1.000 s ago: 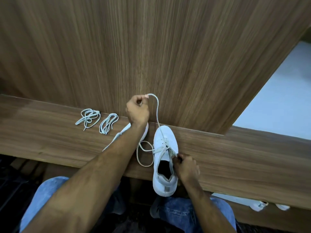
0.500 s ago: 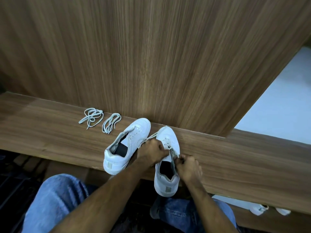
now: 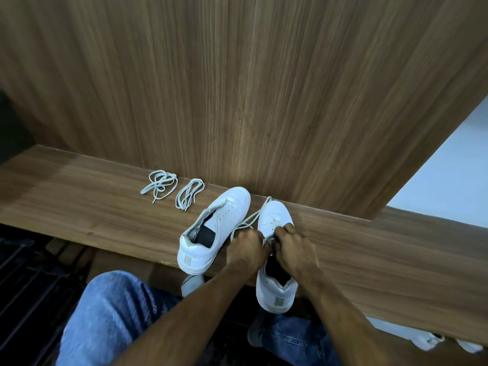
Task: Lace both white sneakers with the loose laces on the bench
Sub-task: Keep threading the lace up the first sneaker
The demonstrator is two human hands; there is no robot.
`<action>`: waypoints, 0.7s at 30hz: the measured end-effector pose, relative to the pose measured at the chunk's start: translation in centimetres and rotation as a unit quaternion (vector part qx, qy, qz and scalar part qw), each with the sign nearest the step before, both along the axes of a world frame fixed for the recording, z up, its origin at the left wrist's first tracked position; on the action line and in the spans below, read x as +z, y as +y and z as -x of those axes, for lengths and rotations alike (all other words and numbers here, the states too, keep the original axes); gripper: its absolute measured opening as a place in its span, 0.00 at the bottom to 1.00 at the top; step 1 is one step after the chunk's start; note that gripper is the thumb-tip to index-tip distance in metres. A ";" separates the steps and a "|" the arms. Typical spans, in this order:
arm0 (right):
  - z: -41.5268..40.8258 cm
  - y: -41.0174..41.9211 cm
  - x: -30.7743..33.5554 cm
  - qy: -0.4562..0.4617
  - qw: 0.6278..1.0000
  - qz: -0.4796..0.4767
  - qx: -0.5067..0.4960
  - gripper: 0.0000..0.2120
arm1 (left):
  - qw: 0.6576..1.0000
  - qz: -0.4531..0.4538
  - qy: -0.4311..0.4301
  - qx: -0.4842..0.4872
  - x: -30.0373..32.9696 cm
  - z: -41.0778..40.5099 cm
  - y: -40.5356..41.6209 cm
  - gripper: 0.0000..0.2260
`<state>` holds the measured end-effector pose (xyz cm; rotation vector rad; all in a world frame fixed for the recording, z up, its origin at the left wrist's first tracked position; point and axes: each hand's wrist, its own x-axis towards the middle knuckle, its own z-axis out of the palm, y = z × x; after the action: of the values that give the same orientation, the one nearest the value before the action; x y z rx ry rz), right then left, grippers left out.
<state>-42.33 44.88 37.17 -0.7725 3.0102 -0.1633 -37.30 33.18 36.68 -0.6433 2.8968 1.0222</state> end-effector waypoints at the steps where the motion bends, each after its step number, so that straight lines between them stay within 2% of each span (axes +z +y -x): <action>1: 0.2 -0.3 0.0 0.000 1.000 0.014 -0.010 0.10 | 1.000 -0.006 -0.001 0.004 -0.1 0.0 -0.1 0.13; 3: 0.7 -0.3 -0.1 -0.025 0.989 0.117 -0.081 0.08 | 1.000 -0.021 0.001 0.012 -0.2 -0.1 -0.3 0.14; 4: 1.2 0.0 -0.2 -0.066 0.965 0.208 -0.143 0.07 | 0.999 -0.029 0.000 0.014 -0.2 -0.2 -0.4 0.14; 5: 1.6 0.4 -0.1 -0.122 0.919 0.312 -0.207 0.07 | 0.999 -0.036 -0.001 0.016 -0.3 -0.3 -0.4 0.13; 6: 2.0 0.8 -0.2 -0.176 0.857 0.409 -0.260 0.08 | 0.999 -0.039 -0.003 0.016 -0.3 -0.3 -0.4 0.13; 7: 2.2 1.2 -0.6 -0.209 0.803 0.474 -0.296 0.09 | 0.999 -0.038 -0.005 0.016 -0.3 -0.4 -0.4 0.12; 8: 2.4 1.4 -0.9 -0.220 0.785 0.492 -0.304 0.09 | 0.999 -0.035 -0.006 0.017 -0.3 -0.4 -0.4 0.12; 10: 2.7 1.6 -1.2 -0.195 0.849 0.426 -0.245 0.05 | 0.999 -0.031 -0.004 0.020 -0.2 -0.5 -0.3 0.13; 11: 2.5 1.5 -1.1 -0.178 0.882 0.388 -0.199 0.07 | 0.999 -0.030 -0.003 0.021 -0.2 -0.5 -0.2 0.13; 13: 2.4 1.4 -1.2 -0.144 0.931 0.322 -0.095 0.12 | 0.999 -0.027 0.002 0.023 -0.2 -0.5 -0.1 0.14; 15: 2.1 0.9 -1.4 -0.100 0.969 0.225 -0.013 0.11 | 1.000 -0.012 0.005 0.022 -0.1 -0.6 0.0 0.15; 17: 2.2 0.8 -2.5 -0.075 0.986 0.148 0.013 0.11 | 1.000 0.009 0.002 0.018 0.0 -0.7 0.1 0.15; 18: 2.1 0.7 -2.7 -0.077 0.986 0.150 0.006 0.10 | 1.000 0.016 0.002 0.017 0.1 -0.8 0.2 0.15; 21: 2.2 0.5 -2.3 -0.089 0.965 0.245 -0.026 0.05 | 1.000 0.020 0.003 0.016 0.3 -0.9 0.1 0.14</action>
<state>-44.50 45.43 34.85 -0.6538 2.8400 -0.9521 -36.38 33.32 37.03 -0.6932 2.9287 0.9729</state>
